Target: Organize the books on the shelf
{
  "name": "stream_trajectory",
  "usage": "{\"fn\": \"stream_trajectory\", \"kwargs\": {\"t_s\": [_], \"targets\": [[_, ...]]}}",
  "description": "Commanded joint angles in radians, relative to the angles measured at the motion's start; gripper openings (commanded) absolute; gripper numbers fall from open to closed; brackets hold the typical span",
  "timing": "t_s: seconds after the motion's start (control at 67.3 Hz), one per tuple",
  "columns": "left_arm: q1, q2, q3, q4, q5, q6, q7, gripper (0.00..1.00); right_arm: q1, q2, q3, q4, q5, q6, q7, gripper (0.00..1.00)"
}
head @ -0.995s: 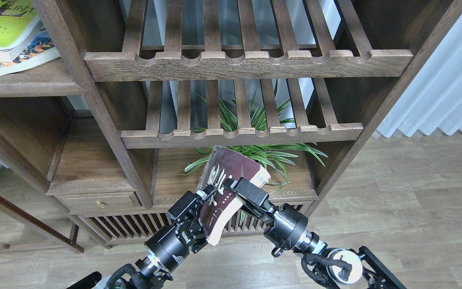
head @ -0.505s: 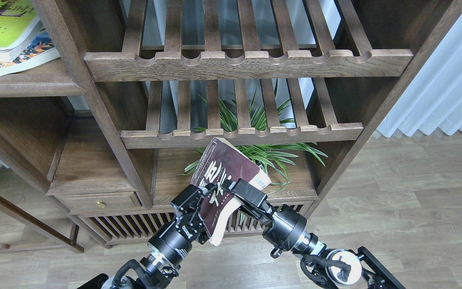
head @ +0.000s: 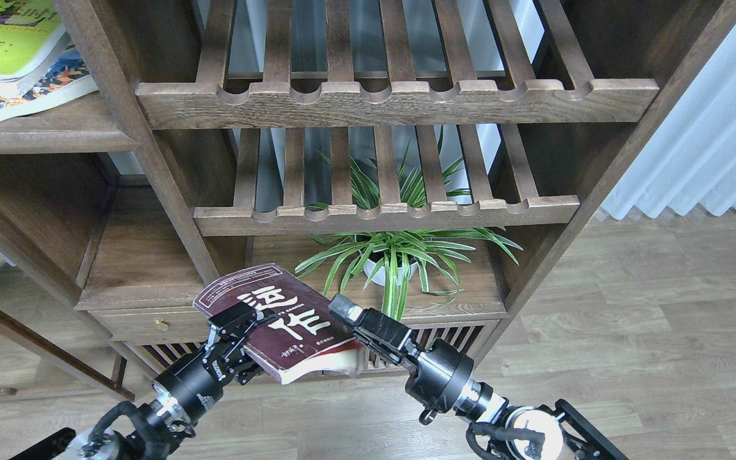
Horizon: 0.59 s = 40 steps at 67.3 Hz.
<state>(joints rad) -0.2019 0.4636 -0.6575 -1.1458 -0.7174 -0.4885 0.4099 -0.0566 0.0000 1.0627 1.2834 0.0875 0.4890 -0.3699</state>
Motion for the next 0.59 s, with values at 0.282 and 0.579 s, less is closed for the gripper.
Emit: {"fn": "stream_trajectory", "kwargs": {"t_s": [0.282, 0.579], "targets": [[-0.047, 0.653, 0.010, -0.192, 0.067, 0.000, 0.079, 0.02, 0.011, 0.000, -0.006, -0.062, -0.002, 0.000, 0.000, 1.00], [-0.246, 0.958, -0.002, -0.284, 0.069, 0.000, 0.079, 0.03, 0.017, 0.000, -0.006, -0.067, -0.003, 0.000, 0.000, 1.00]]}}
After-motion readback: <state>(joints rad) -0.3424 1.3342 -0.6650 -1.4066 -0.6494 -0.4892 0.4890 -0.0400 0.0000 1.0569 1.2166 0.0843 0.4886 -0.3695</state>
